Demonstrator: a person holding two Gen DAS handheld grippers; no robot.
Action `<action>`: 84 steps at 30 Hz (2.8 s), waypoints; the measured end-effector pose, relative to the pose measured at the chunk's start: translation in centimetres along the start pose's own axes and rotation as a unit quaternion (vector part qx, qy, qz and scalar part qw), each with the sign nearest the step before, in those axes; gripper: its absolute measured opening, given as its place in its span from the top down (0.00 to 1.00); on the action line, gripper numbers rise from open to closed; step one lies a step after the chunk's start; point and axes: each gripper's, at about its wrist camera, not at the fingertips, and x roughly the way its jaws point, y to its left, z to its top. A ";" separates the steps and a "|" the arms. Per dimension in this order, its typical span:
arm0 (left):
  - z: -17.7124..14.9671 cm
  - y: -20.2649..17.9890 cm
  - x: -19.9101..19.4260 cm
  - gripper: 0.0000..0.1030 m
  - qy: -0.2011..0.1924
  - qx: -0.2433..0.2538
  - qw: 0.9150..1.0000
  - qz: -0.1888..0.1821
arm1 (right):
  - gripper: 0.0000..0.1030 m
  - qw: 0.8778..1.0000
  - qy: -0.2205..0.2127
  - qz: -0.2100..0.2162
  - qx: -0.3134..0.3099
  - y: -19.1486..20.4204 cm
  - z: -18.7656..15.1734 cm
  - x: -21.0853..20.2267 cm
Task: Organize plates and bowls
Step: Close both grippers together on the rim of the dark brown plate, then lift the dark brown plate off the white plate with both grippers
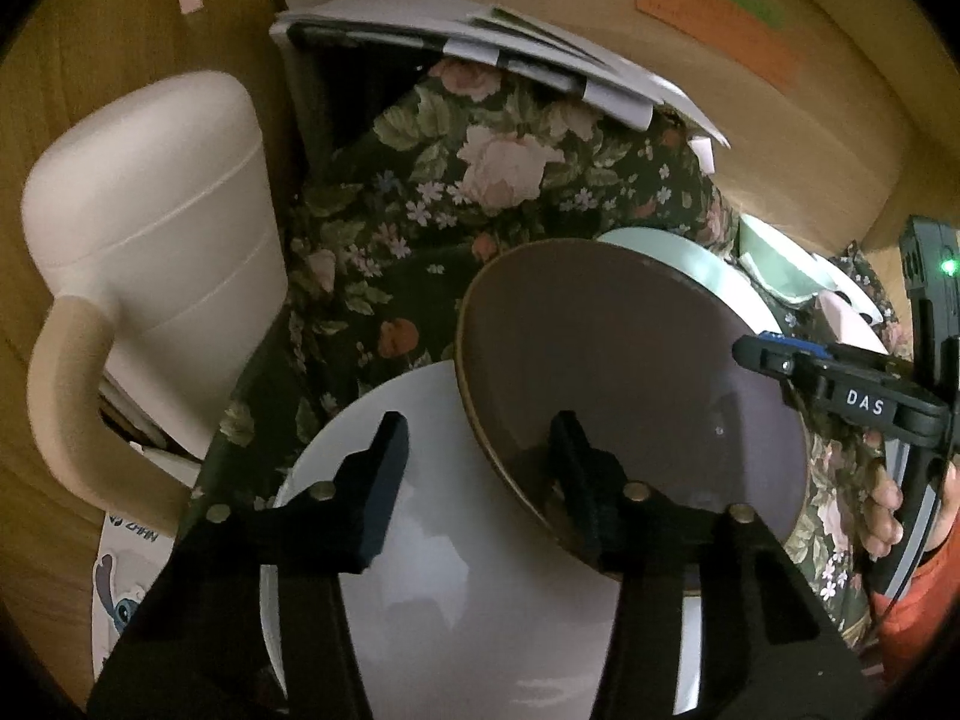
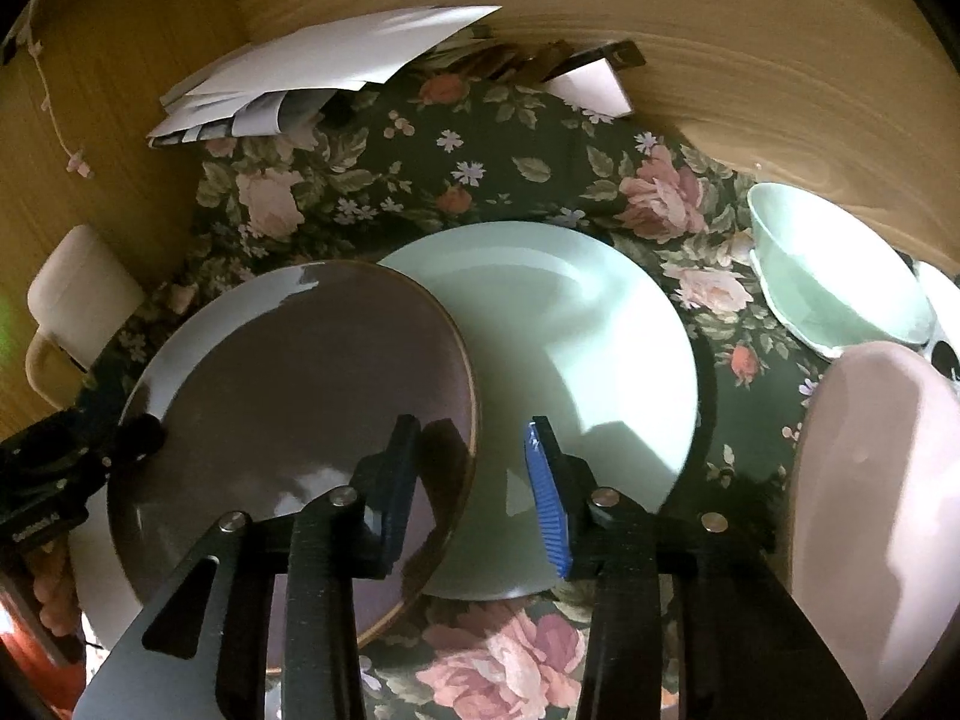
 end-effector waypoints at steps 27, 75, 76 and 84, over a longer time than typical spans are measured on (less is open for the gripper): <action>0.4 -1.0 0.3 0.70 0.006 -0.002 1.000 -0.015 | 0.78 1.000 -0.011 0.009 -0.004 0.8 -0.3 -0.9; -3.7 -8.1 -5.9 0.70 -0.041 0.032 0.996 -0.071 | 0.78 0.995 -0.078 -0.030 0.045 -1.4 -7.6 -12.5; -4.0 -8.3 -5.9 0.70 -0.041 0.033 0.996 -0.072 | 0.78 0.995 -0.077 -0.030 0.047 -1.6 -7.8 -12.7; -5.5 -9.9 -6.2 0.70 -0.035 0.042 0.996 -0.076 | 0.78 0.995 -0.075 -0.032 0.061 -2.6 -9.5 -13.5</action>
